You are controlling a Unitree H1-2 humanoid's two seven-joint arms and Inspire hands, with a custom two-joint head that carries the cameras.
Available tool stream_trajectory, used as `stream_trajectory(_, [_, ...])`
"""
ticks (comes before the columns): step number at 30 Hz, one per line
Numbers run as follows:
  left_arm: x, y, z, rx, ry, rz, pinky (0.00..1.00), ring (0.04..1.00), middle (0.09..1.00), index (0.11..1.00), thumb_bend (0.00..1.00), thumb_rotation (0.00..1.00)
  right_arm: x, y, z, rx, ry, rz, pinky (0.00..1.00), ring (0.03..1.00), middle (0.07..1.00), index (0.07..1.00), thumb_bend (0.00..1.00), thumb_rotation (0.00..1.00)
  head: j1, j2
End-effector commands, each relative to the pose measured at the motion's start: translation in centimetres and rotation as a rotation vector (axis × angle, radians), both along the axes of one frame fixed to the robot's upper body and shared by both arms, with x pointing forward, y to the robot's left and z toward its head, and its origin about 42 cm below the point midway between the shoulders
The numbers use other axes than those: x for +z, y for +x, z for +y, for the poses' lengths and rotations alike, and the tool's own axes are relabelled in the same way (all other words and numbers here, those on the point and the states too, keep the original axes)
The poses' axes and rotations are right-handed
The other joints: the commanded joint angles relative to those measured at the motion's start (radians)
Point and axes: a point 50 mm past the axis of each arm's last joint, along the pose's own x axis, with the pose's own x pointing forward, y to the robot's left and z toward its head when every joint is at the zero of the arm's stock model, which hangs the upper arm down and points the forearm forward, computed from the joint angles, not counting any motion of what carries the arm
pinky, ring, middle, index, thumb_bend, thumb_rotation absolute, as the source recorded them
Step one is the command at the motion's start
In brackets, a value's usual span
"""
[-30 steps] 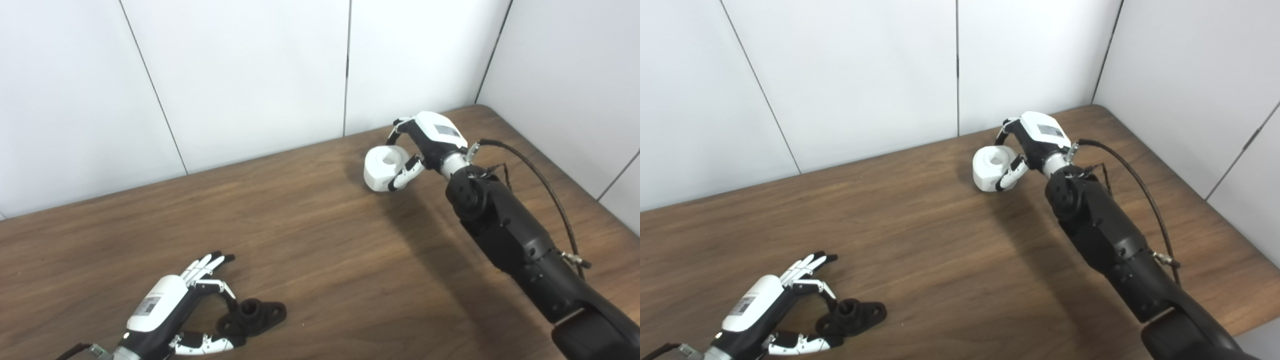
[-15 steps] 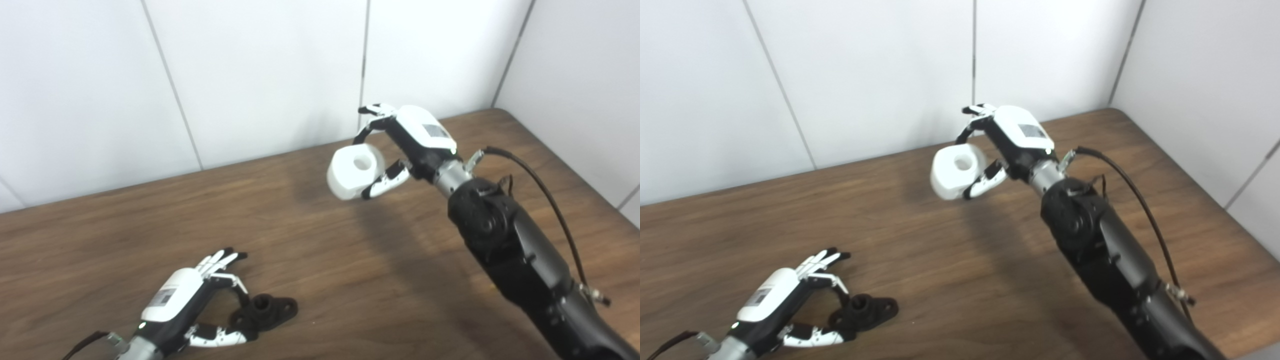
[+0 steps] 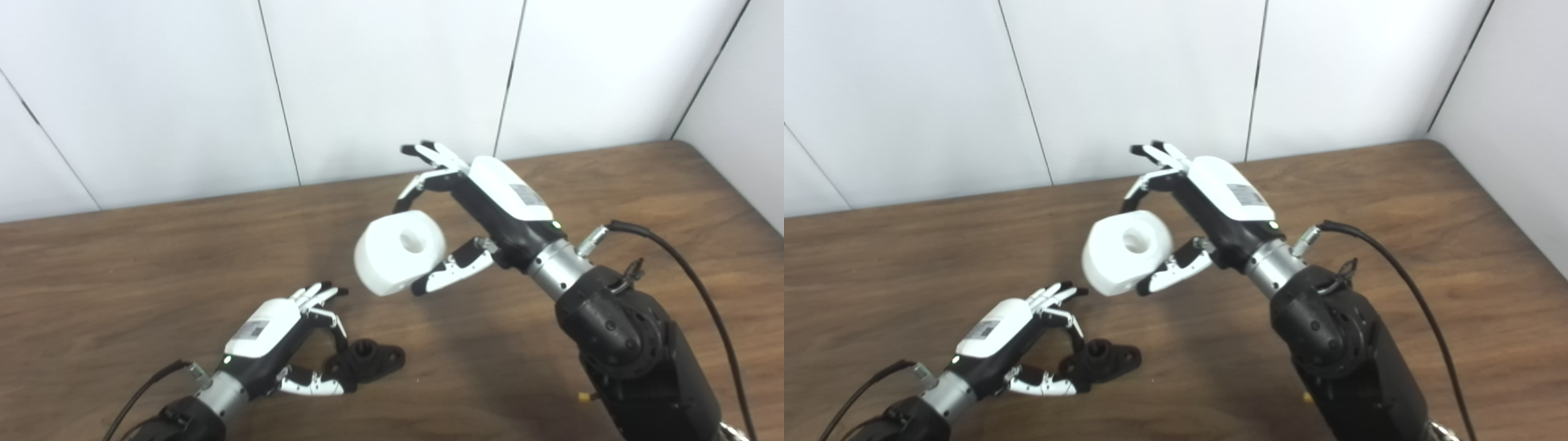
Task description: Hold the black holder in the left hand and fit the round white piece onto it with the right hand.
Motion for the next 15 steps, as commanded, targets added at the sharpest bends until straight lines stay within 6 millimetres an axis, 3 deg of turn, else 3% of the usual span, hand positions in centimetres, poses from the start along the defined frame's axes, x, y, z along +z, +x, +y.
stream_trajectory(1, [0.9,-0.1,-1.0,-0.031,-0.003,-0.045,1.0,1.0,0.939,0.482,0.52,0.05,0.8,-0.6,0.7,0.017,0.003,-0.036,0.75,1.0,0.968,0.479,0.51,0.14,0.001,0.002])
stream_trajectory(7, [0.8,-0.1,-1.7,-0.035,0.002,-0.048,1.0,1.0,0.939,0.481,0.51,0.05,-0.8,-1.0,1.9,0.056,-0.016,0.009,0.73,1.0,0.986,0.478,0.51,0.14,0.027,0.008])
stream_trajectory(15, [1.3,-0.3,-2.5,-0.028,0.014,-0.041,1.0,1.0,0.947,0.482,0.52,0.05,-2.0,-2.2,3.2,0.073,-0.087,0.066,0.89,1.0,1.0,0.478,0.51,0.14,0.041,0.018])
